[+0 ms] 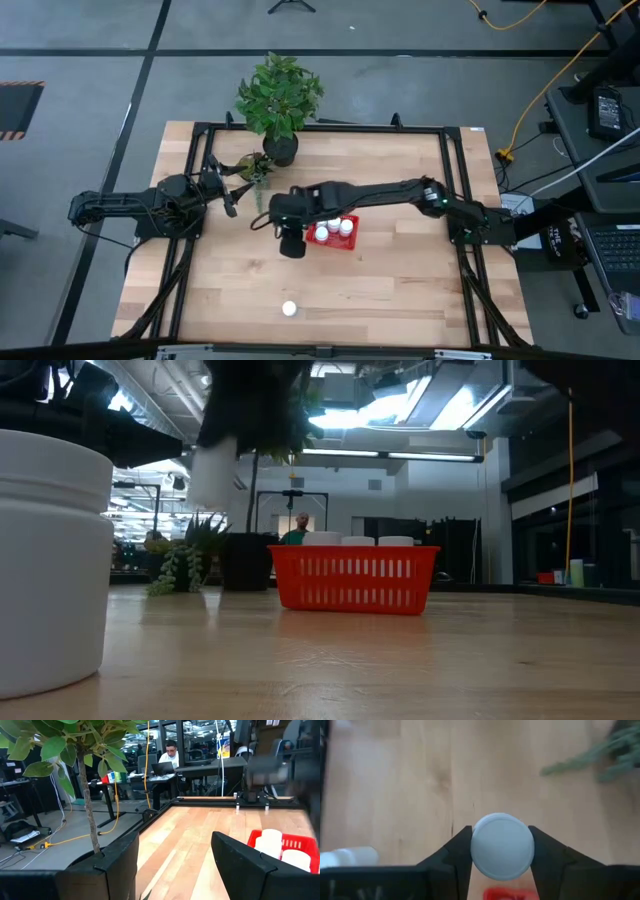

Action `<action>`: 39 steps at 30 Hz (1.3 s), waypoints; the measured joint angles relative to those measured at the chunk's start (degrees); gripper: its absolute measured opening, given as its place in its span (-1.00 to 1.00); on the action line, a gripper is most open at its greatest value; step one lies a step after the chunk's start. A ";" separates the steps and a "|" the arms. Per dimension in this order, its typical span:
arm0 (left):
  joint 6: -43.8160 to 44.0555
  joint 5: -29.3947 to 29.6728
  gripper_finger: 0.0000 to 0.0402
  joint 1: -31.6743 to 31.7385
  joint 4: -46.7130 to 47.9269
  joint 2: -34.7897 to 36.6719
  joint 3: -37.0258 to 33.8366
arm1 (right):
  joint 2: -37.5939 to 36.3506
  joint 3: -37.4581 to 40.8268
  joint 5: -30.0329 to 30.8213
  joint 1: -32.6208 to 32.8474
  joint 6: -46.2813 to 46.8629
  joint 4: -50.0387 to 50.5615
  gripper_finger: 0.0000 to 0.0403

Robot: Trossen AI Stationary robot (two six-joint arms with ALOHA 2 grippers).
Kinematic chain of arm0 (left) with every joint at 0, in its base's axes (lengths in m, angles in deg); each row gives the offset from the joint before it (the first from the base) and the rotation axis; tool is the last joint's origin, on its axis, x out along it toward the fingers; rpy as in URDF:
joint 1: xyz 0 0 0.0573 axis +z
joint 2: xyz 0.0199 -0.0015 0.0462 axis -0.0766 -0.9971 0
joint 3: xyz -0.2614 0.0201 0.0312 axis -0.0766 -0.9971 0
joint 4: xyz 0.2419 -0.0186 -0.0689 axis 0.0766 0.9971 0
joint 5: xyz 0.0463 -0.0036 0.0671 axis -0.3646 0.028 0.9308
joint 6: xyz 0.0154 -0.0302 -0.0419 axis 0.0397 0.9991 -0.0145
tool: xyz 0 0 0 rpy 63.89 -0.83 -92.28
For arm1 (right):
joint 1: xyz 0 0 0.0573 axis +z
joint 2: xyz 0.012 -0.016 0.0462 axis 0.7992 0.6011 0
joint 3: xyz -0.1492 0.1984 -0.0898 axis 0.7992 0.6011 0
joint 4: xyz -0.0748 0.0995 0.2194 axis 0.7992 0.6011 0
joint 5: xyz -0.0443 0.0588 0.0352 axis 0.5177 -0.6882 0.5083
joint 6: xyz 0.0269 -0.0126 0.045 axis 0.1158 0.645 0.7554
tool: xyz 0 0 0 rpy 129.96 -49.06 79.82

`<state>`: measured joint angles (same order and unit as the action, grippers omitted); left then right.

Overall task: Pick and place pill bottles into a basket
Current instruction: Put the white pill bottle into the red bin

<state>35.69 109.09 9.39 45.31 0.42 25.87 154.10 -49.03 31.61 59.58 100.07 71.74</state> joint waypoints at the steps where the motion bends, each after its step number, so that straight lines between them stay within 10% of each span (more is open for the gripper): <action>1: -0.02 -0.02 0.22 0.00 -0.02 0.00 0.00 | -1.21 0.00 0.69 0.23 1.04 0.71 -0.26; 13: 0.00 -0.02 0.22 0.00 -0.02 0.00 0.00 | -9.63 0.45 13.55 6.87 5.51 31.09 -0.26; 39: -0.02 0.00 0.22 0.00 -0.02 0.00 0.00 | -20.45 36.19 12.42 10.15 14.06 0.55 -0.26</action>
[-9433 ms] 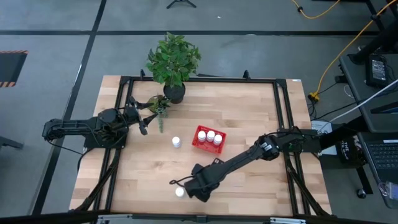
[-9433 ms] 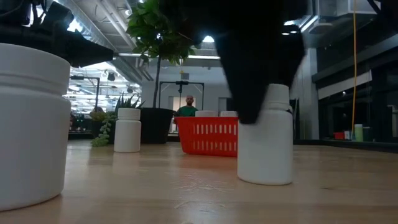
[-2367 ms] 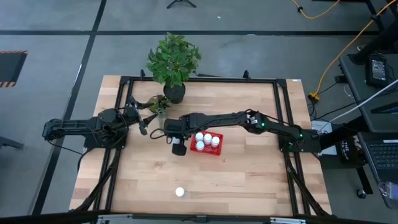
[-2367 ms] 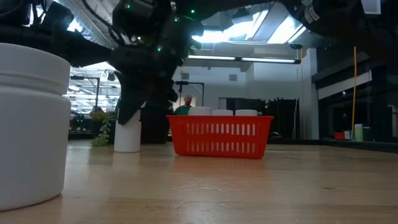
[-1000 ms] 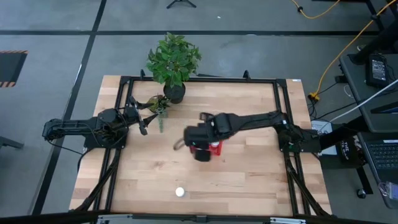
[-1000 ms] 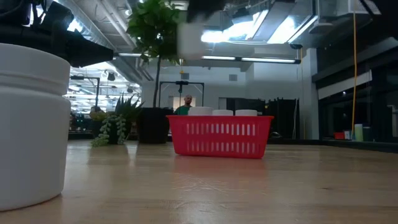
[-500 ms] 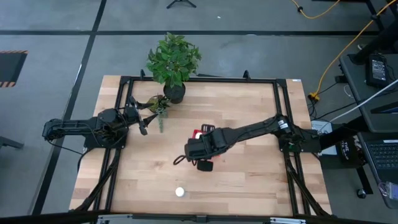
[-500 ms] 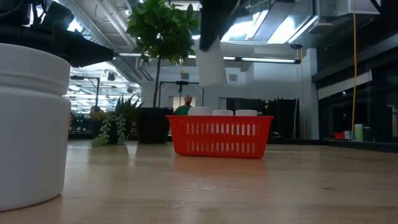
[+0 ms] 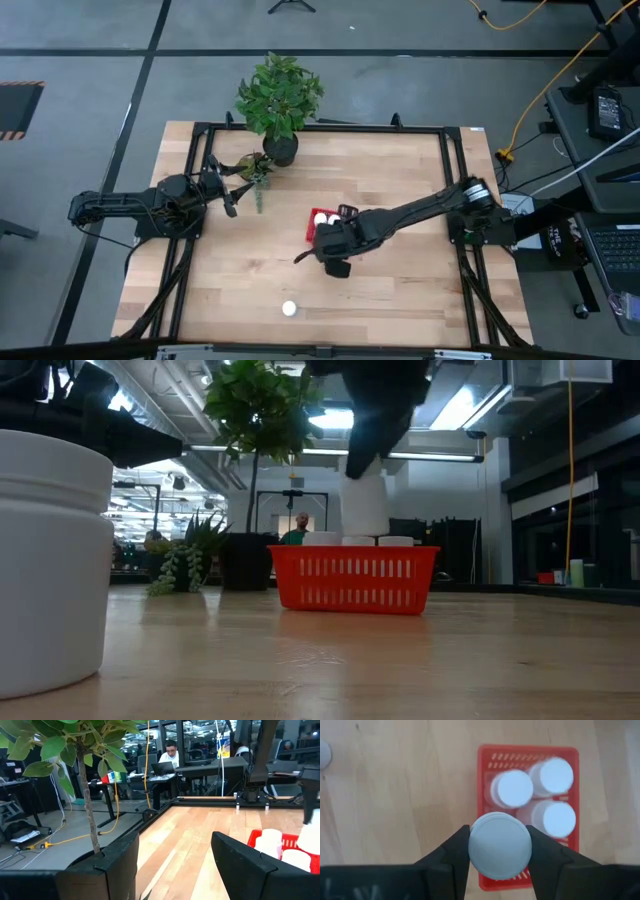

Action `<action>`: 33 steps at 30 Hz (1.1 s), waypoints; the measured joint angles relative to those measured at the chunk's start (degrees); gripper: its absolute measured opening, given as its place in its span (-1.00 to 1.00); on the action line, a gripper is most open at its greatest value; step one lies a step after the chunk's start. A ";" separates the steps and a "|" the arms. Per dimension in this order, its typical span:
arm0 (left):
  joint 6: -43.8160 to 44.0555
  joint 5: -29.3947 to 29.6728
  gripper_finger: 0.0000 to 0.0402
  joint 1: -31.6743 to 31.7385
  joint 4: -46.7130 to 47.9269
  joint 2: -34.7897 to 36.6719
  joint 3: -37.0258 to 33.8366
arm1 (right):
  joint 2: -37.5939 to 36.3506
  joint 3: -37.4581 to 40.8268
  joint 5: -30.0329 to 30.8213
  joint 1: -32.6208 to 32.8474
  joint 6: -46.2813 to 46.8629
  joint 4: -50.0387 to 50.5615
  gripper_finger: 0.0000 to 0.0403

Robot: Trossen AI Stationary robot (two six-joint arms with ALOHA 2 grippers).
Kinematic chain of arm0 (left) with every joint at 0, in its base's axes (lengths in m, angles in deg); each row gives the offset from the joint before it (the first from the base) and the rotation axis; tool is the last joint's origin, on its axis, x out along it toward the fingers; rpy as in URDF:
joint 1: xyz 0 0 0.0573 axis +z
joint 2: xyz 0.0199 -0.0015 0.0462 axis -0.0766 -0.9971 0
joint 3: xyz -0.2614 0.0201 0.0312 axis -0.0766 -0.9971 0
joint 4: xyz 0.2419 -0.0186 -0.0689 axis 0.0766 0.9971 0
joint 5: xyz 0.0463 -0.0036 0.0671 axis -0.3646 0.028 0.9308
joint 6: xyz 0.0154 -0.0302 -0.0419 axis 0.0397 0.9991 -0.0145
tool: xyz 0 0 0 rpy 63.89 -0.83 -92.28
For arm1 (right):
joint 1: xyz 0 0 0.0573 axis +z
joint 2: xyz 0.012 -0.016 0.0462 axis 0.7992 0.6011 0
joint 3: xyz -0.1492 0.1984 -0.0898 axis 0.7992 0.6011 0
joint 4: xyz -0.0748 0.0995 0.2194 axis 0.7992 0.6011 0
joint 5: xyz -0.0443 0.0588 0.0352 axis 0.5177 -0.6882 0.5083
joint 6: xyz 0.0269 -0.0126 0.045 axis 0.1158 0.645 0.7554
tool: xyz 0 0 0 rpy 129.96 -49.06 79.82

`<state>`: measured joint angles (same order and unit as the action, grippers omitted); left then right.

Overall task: Pick and place pill bottles into a basket
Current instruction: Put the white pill bottle into the red bin

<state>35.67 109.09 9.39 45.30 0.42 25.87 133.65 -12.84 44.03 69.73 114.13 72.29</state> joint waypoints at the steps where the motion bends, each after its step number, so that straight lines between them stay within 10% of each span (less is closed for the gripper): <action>1: 0.02 0.00 0.22 -0.02 0.02 0.00 0.00 | -1.34 2.11 -0.17 -0.20 0.60 -1.63 -0.26; 33: 0.01 0.00 0.22 -0.01 0.01 0.00 0.00 | -6.28 21.23 -5.02 -5.56 0.38 -25.43 -0.26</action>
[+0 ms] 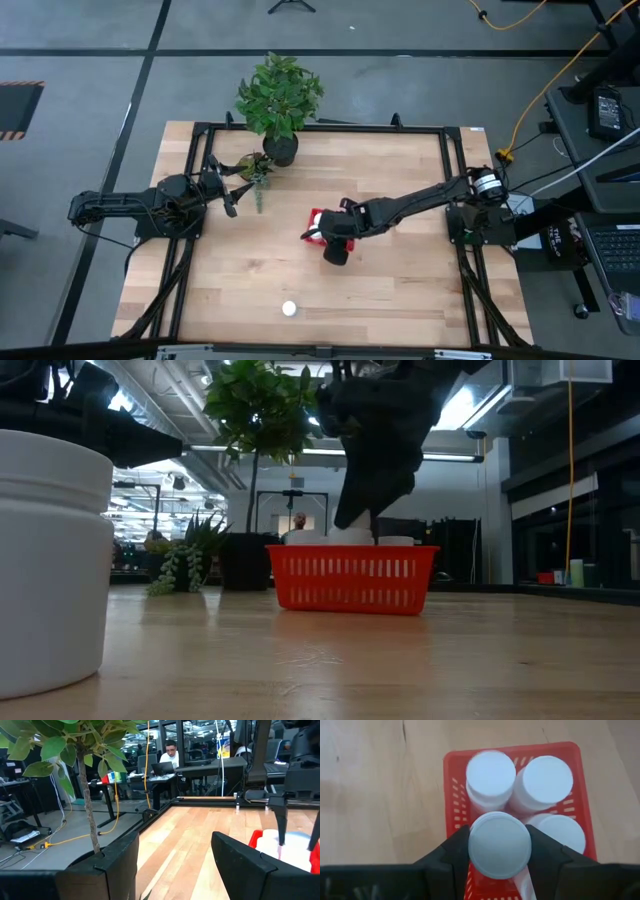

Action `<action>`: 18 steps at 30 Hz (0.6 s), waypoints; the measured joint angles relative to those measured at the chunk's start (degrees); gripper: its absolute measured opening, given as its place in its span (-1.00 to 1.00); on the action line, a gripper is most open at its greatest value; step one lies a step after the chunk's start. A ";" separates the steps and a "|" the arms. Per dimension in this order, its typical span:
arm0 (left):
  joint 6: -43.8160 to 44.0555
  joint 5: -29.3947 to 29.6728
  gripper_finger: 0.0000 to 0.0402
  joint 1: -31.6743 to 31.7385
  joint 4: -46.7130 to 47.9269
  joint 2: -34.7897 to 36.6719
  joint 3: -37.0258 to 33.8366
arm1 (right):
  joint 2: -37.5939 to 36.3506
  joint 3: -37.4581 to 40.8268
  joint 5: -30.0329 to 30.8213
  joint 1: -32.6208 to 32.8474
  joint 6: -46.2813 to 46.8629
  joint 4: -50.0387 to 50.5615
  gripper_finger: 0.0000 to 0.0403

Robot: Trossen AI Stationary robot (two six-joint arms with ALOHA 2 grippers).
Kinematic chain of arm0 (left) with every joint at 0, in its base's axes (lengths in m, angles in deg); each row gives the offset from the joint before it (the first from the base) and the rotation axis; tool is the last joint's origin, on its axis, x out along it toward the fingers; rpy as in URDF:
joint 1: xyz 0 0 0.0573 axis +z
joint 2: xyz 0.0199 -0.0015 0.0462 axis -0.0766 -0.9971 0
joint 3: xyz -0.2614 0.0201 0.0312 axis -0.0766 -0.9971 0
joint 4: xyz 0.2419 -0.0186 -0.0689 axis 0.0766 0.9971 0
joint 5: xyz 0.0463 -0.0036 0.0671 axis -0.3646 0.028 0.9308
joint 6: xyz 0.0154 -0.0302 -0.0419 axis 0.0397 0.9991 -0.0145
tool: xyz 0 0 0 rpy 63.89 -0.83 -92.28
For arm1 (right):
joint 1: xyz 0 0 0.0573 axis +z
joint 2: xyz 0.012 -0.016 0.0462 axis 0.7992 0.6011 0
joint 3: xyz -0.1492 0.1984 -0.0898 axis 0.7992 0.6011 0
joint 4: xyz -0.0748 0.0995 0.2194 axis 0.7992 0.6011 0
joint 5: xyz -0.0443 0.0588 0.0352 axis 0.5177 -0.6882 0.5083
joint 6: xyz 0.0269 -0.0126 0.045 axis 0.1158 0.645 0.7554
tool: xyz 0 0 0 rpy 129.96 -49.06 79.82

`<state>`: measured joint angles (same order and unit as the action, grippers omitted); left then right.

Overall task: Pick and place pill bottles into a basket
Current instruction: Put the white pill bottle into the red bin

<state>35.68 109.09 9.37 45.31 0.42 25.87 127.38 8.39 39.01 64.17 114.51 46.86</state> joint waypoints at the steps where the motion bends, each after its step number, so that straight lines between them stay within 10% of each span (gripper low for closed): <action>1: -0.01 -0.01 0.22 -0.01 0.01 0.00 0.00 | 0.00 0.00 -0.01 -0.13 -0.11 -0.09 -0.26; 18: -0.01 0.00 0.23 0.01 0.01 0.00 0.00 | 2.14 0.02 -5.05 -1.20 -0.12 -0.44 -0.26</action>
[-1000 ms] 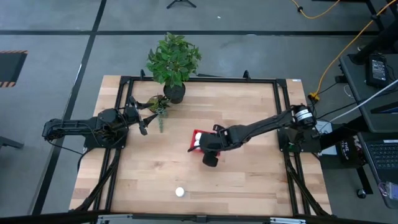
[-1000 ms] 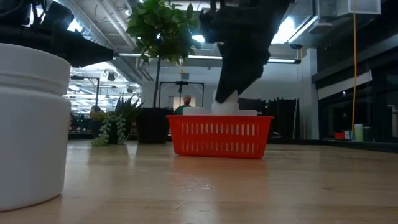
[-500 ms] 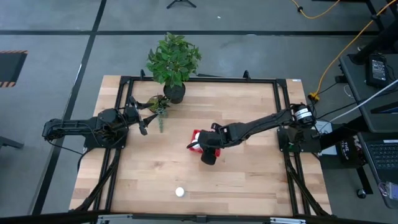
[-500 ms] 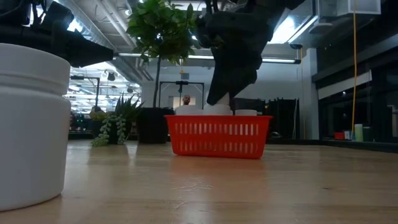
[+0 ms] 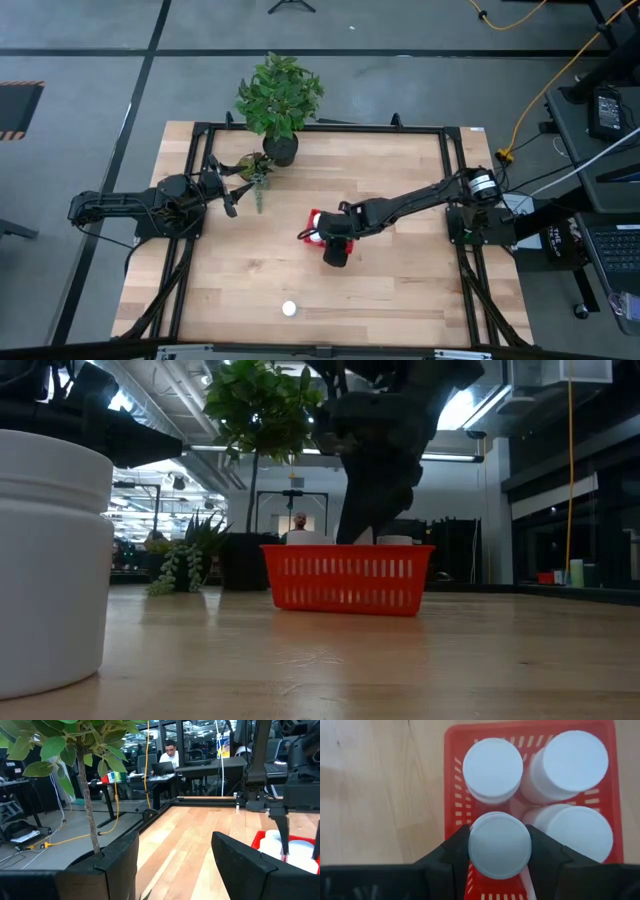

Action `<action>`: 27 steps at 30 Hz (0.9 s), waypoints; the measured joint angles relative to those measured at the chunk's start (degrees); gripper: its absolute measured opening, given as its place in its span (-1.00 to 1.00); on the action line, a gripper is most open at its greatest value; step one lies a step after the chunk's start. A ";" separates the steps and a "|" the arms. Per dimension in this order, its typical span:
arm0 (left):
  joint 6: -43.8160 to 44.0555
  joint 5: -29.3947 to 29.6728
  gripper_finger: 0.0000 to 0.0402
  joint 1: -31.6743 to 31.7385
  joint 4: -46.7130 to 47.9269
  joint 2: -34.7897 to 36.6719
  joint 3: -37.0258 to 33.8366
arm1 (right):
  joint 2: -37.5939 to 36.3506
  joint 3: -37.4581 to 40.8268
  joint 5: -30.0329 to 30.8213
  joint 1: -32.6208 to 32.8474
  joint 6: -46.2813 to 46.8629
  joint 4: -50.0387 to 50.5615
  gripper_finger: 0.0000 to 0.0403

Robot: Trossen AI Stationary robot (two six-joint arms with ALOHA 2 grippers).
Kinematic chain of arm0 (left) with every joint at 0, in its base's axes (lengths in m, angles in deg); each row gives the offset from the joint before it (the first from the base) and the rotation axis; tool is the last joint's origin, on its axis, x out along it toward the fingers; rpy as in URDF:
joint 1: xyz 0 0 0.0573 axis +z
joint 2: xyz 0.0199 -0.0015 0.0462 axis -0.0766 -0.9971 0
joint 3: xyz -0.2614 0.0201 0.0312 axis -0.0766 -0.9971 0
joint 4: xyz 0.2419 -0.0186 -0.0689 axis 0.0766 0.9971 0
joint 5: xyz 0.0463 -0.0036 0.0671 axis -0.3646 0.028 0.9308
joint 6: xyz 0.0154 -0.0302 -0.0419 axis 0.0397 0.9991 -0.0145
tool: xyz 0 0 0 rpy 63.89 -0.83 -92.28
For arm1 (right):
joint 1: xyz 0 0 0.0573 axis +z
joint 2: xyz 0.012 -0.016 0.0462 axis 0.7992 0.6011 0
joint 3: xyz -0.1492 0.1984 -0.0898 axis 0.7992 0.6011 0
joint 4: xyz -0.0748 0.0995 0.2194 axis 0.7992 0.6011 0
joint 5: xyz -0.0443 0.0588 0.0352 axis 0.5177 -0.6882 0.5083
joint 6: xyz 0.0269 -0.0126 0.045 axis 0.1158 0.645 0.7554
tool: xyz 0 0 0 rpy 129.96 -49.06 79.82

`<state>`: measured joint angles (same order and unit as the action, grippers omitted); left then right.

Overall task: Pick and place pill bottles into a basket
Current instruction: Put the white pill bottle into the red bin

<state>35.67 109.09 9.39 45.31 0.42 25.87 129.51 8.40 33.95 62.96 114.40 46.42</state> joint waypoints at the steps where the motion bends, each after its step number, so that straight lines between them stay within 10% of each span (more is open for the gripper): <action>1: 0.02 0.00 0.23 -0.01 -0.01 0.00 0.00 | 0.12 0.01 -0.01 0.00 0.05 0.00 -0.26; 14: 0.02 0.00 0.22 -0.02 -0.01 0.00 0.00 | 0.86 -0.04 -2.70 0.00 1.51 -0.89 -0.24; 21: 0.00 0.00 0.23 0.00 -0.02 0.00 0.00 | 0.92 -0.42 -3.05 0.02 3.25 -2.56 0.33; 27: 0.02 -0.02 0.22 -0.02 -0.02 0.00 0.00 | 0.66 -1.50 -3.50 0.96 5.29 -2.61 0.41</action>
<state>35.69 109.07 9.36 45.30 0.42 25.87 130.17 6.91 30.46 63.92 119.68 43.81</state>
